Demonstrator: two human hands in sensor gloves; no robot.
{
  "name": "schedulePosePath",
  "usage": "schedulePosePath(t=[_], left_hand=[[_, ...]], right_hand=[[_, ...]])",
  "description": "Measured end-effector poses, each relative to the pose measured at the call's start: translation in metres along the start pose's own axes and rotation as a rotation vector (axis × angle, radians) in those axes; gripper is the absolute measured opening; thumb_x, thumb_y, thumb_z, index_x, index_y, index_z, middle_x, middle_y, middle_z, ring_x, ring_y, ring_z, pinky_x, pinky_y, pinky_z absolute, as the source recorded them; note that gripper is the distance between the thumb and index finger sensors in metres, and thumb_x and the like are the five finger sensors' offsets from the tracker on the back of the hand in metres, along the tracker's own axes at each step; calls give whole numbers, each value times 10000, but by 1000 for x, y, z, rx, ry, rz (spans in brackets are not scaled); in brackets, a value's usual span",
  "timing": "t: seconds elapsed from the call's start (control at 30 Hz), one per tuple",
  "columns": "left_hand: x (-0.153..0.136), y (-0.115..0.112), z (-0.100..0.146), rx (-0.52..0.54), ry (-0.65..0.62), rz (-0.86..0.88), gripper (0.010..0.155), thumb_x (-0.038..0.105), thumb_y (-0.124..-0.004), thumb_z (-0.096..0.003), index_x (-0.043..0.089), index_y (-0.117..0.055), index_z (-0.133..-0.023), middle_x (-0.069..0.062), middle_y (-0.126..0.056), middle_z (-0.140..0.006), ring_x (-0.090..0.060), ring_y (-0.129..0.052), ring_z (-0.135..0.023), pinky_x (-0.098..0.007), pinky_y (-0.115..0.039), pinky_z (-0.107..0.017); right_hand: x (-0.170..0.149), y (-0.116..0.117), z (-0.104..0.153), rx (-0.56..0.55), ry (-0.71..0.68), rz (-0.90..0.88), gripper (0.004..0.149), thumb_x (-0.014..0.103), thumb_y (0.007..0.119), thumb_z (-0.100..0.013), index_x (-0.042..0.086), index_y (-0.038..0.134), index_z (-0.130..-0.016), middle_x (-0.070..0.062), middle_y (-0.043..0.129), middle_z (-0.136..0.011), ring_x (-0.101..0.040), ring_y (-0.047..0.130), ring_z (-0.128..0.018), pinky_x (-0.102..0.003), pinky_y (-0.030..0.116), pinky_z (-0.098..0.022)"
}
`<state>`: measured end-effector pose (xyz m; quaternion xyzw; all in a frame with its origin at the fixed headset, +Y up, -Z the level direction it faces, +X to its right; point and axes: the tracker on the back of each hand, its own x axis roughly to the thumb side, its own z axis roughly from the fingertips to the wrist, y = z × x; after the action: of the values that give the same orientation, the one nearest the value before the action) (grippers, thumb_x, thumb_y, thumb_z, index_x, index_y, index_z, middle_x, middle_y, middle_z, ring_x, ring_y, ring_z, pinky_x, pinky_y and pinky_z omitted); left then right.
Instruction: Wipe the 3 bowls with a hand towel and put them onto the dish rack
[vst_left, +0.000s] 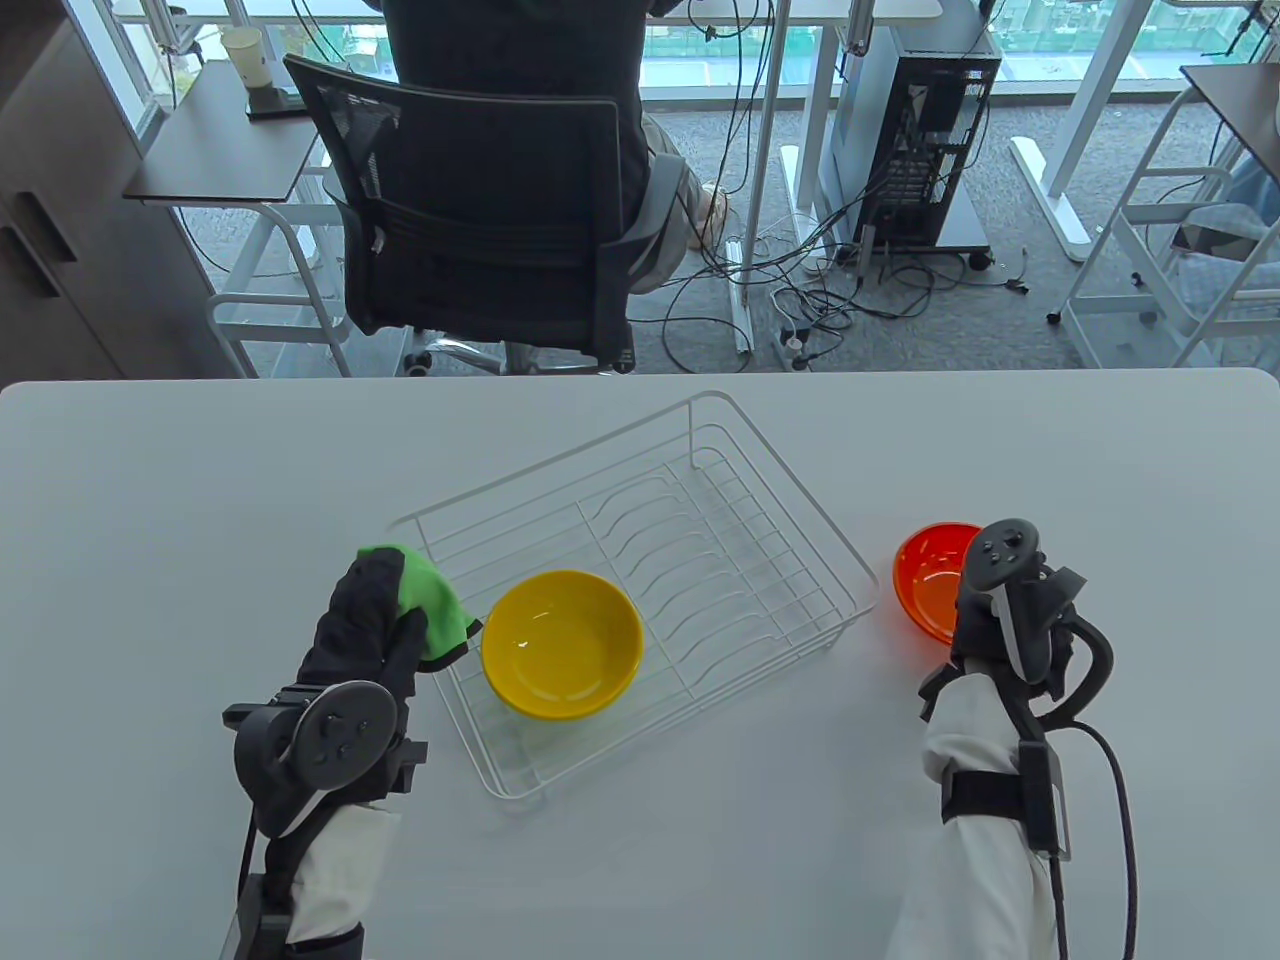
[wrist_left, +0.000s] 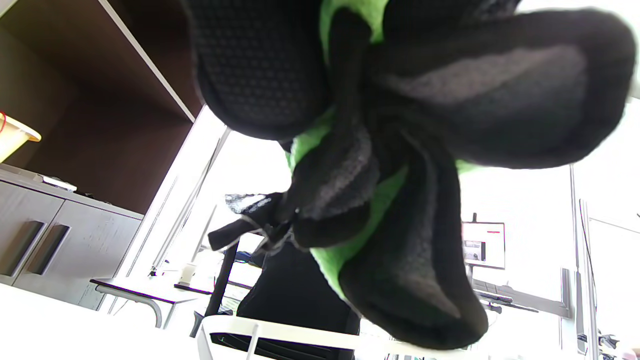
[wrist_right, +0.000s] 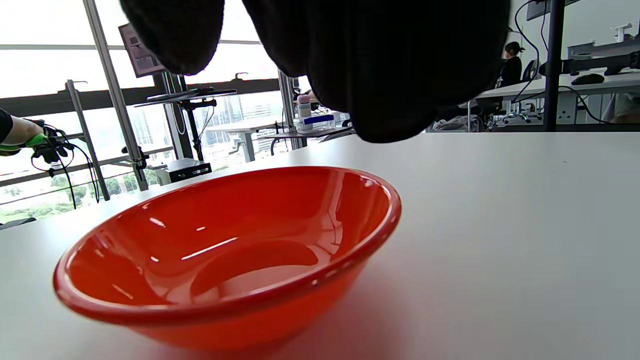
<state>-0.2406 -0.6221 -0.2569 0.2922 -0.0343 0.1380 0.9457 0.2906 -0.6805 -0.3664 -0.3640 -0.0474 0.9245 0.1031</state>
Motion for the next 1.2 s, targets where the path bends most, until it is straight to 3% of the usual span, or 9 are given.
schedulePosePath(t=[0.27,0.37,0.47,0.8,1.2], left_hand=[[1,-3,0,-13,-3,-1,611,280,-848,-505,122,-664,-1066,-225,-830,-985,-326,-1051,-626,-330,-944,-413],[1,-4,0,-18,-5,-7,611,280,-848,-505,119,-664,-1065,-227,-831,-983,-326,-1051,-625,-330,-944,-413],[0,-5,1,-23,-2,0,611,280,-848,-505,119,-664,-1065,-228,-831,-983,-327,-1052,-623,-331,-945,-411],[0,-4,2,-27,9,20,612,276,-849,-504,112,-665,-1064,-234,-831,-980,-330,-1051,-620,-332,-945,-409],[1,-8,2,-43,11,41,614,278,-850,-504,114,-664,-1065,-232,-832,-980,-330,-1052,-621,-329,-946,-411]], right_hand=[[-14,33,-11,111,124,85,846,495,772,-451,-44,548,-1064,-316,707,-929,-388,992,-613,-465,837,-412],[-16,39,-12,135,163,93,871,500,767,-455,-76,522,-1061,-327,731,-889,-286,1041,-392,-366,862,-256],[-16,45,-13,149,180,58,877,484,775,-458,-108,511,-1049,-338,760,-844,-217,1052,-292,-310,873,-185],[-20,49,-12,161,265,-22,776,308,847,-453,-151,555,-1007,-323,823,-764,-105,1079,-171,-219,913,-89],[-40,48,-17,174,316,-157,557,238,840,-457,-94,755,-896,-237,929,-599,-44,1068,-87,-189,914,-30]])
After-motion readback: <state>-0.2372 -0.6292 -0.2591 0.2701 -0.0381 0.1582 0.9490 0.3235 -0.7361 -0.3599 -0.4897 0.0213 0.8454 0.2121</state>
